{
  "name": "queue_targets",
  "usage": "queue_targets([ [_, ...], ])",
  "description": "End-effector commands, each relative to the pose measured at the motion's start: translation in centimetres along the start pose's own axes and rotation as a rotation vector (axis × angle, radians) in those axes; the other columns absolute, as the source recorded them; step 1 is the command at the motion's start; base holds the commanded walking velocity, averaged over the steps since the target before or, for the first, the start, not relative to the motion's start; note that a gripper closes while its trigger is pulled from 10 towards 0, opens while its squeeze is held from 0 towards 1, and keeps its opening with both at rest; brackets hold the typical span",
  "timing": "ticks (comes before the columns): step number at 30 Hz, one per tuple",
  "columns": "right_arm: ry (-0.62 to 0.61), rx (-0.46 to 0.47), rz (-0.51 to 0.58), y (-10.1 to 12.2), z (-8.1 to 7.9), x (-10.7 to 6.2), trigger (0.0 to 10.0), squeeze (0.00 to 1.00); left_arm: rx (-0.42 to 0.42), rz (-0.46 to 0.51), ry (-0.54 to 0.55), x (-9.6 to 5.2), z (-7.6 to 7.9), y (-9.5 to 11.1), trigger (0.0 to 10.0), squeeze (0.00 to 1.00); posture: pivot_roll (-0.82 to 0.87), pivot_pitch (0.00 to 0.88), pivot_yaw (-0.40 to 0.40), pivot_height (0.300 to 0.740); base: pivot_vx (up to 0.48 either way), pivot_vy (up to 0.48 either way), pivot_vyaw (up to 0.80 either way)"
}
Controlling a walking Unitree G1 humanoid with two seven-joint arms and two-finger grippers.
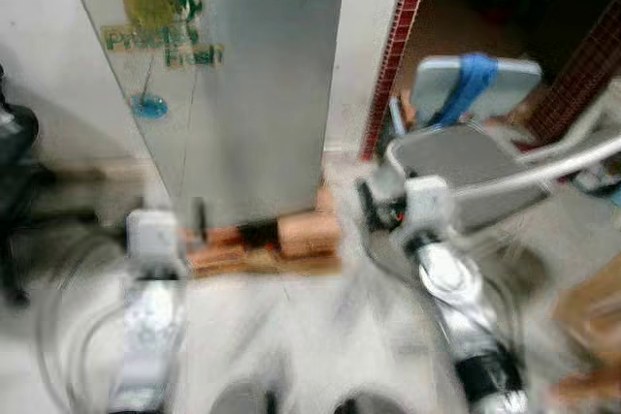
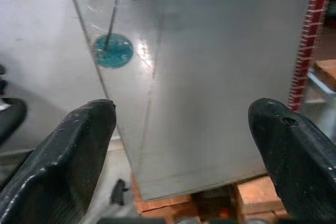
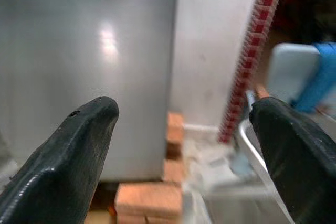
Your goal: Restocking fridge
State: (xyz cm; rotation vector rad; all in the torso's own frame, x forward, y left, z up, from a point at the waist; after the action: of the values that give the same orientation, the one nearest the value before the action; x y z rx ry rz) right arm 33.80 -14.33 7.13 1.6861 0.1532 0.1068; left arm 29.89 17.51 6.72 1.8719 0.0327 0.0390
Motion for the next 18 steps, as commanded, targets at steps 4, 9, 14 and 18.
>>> queue_targets([
  [4,0.015,0.007,0.037,0.94,-0.73,0.46,10.0,0.0,0.002,0.002,0.038,0.16,-1.34,0.0,10.0,0.0,0.1,0.057,-0.022,0.74,0.0,0.48,0.0],
  [9,0.007,0.007,0.038,1.02,-0.57,0.49,10.0,0.0,-0.017,-0.003,0.035,0.22,-1.3,-0.08,10.0,0.0,0.1,0.058,-0.021,0.74,0.0,0.48,0.0],
  [14,0.012,-0.006,0.039,1.12,-0.4,0.44,10.0,0.0,-0.019,-0.008,0.032,0.15,-1.42,-0.29,10.0,0.0,0.1,0.059,-0.02,0.74,0.0,0.48,0.0],
  [18,0.038,-0.039,0.03,1.06,-0.86,0.51,10.0,0.0,-0.013,-0.011,0.038,0.15,-1.54,-0.4,10.0,0.0,0.1,0.059,-0.019,0.74,0.0,0.48,0.0],
])
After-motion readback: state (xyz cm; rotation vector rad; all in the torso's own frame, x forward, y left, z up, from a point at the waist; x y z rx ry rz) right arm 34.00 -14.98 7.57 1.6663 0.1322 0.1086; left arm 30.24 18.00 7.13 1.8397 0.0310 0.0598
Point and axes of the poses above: a point about 5 cm out from each wrist's last joint towards the gripper, its own x axis pointing out of the wrist towards the gripper, its own y axis along the axis of the wrist's last joint, z = x × y, the point moved 5 cm from there along x, pointing out of the wrist towards the gripper, and after that the axes turned 9 degrees about x, right-handed, at the moved point
